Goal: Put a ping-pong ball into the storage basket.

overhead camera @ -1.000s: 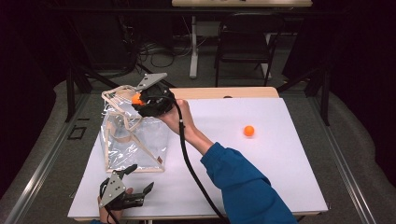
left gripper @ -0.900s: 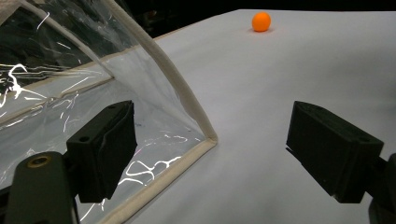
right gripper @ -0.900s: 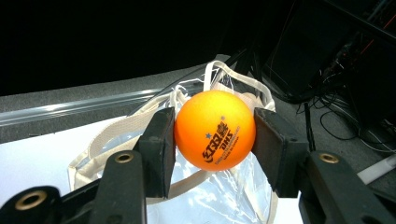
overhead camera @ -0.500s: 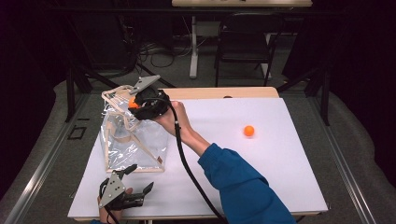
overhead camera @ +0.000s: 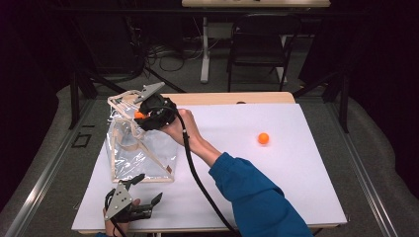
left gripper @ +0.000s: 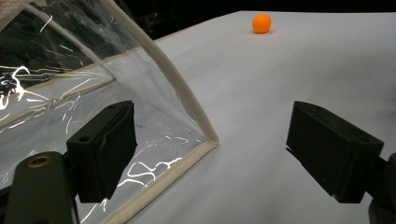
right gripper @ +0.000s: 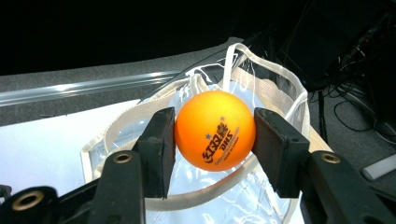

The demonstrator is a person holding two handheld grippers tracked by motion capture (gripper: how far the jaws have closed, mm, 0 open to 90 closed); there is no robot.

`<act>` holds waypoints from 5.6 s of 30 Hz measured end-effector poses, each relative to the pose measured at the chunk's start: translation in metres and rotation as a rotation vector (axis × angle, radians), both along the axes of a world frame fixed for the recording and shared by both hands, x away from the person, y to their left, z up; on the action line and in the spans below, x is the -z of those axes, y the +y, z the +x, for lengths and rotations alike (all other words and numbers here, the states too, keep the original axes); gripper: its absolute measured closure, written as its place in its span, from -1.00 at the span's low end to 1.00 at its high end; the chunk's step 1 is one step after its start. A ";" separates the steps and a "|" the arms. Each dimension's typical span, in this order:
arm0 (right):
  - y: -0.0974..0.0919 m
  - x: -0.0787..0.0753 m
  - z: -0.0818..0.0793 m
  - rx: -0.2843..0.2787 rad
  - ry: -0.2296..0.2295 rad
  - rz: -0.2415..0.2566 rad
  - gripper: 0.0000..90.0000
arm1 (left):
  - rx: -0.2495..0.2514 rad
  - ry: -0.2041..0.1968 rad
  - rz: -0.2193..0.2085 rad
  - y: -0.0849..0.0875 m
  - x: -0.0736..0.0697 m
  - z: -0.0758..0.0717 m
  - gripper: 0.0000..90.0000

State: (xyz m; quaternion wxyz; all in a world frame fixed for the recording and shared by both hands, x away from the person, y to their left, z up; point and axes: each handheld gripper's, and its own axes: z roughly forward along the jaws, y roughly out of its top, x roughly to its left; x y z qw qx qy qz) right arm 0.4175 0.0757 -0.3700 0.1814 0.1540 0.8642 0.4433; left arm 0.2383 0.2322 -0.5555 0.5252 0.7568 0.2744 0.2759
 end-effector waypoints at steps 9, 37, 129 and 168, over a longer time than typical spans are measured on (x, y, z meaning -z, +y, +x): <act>-0.012 -0.003 -0.003 0.007 0.015 0.030 -0.44 | -0.005 0.000 -0.003 0.000 0.000 0.000 -0.65; -0.086 0.008 -0.009 0.032 0.044 0.011 -0.88 | -0.011 -0.006 0.011 -0.001 0.000 0.000 -0.65; -0.261 0.108 -0.042 0.281 0.163 -0.067 -0.99 | 0.010 0.005 0.020 -0.004 0.004 0.003 -0.65; -0.318 0.144 -0.041 0.430 0.232 -0.067 -0.99 | 0.008 -0.005 0.033 -0.006 0.003 0.003 -0.65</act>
